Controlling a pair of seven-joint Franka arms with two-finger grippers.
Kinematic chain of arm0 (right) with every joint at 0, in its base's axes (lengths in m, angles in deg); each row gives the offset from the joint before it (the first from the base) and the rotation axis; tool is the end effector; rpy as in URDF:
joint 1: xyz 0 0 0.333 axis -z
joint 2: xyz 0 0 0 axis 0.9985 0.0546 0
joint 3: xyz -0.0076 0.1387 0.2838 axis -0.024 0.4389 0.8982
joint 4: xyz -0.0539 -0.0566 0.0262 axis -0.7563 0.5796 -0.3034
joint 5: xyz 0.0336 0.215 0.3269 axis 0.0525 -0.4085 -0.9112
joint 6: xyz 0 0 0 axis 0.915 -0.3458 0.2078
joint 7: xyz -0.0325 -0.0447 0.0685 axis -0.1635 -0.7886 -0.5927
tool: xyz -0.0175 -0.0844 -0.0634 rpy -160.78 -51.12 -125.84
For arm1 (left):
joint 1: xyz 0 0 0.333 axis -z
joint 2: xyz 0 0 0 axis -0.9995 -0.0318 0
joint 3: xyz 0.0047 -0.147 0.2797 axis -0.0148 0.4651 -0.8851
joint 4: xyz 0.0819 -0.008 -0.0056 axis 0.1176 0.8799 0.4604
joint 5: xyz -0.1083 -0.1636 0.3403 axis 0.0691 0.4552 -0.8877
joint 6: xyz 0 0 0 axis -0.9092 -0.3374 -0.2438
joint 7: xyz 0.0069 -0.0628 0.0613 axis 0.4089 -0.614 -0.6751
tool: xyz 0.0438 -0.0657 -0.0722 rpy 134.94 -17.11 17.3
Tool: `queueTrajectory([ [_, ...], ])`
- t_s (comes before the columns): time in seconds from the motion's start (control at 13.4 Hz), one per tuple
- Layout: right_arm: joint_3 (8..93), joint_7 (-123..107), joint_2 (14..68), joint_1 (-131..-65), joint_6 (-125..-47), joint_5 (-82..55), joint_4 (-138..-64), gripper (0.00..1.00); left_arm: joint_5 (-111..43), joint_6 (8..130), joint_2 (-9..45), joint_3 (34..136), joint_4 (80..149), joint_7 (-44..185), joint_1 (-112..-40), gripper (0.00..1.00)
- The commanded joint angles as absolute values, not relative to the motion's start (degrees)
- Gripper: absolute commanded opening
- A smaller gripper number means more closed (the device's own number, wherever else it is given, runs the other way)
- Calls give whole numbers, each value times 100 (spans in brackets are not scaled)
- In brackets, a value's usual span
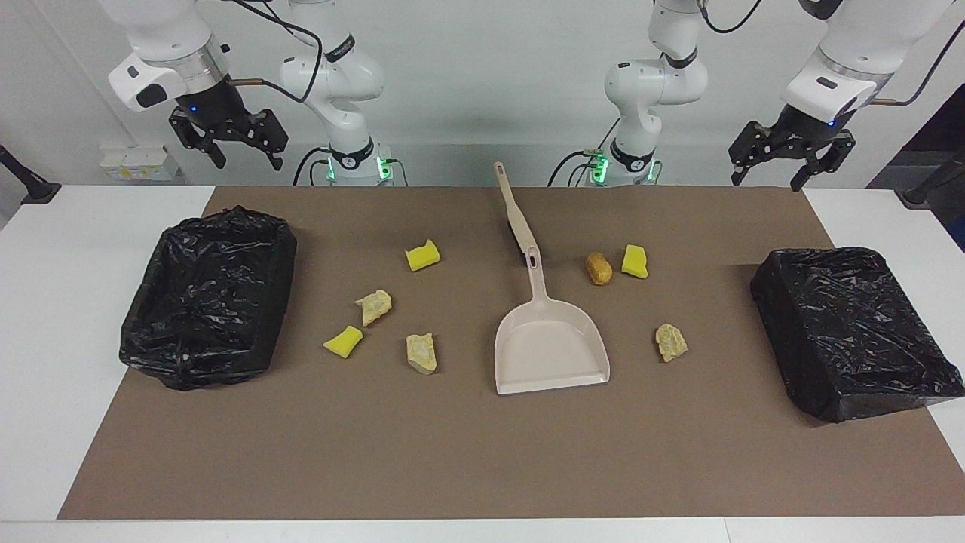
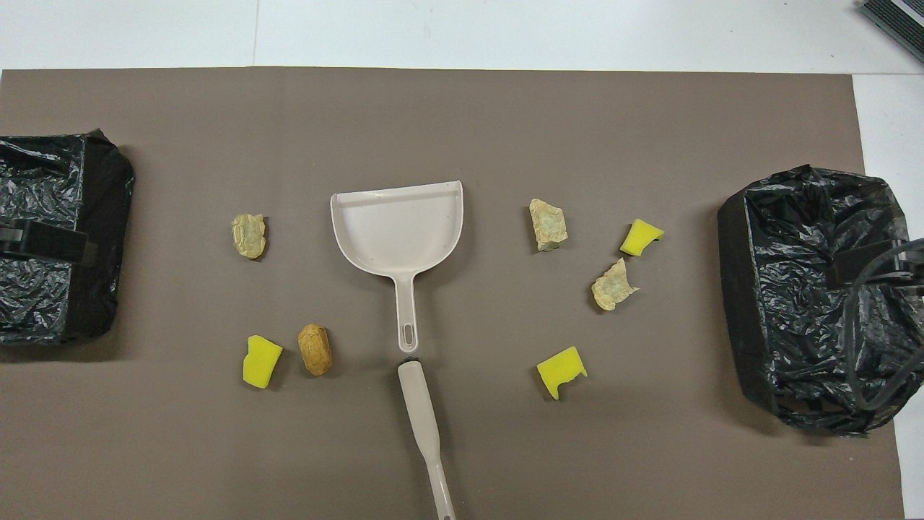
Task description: Sweep and dump trash in bin
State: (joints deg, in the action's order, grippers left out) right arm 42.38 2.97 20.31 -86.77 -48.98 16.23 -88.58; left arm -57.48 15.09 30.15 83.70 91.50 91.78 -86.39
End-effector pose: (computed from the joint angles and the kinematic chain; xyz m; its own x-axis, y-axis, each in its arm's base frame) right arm 0.5046 -0.0109 0.6550 0.9936 -0.0713 -0.0871 -0.0727 -0.9973 -0.0139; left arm 0.5305 -0.0391 0.6666 0.9848 -0.1731 0.0109 -0.1733 -0.9846 0.0227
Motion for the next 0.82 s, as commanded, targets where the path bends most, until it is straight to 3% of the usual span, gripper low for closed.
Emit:
queueTrajectory([
  [0.0, 4251, 158, 1755, -8652, -4965, 1548, -9198, 100, -5788, 1439, 3142, 8374, 9265, 9133, -8651, 100],
  [0.6, 4374, -18, 2228, -8898, -5818, 1355, -9243, 100, -5753, 1351, 3177, 8401, 9300, 9106, -8511, 100],
  [0.75, 4435, -10, 2544, -8907, -5818, 1346, -8980, 100, -5744, 1429, 3422, 8401, 9763, 9071, -8231, 100],
])
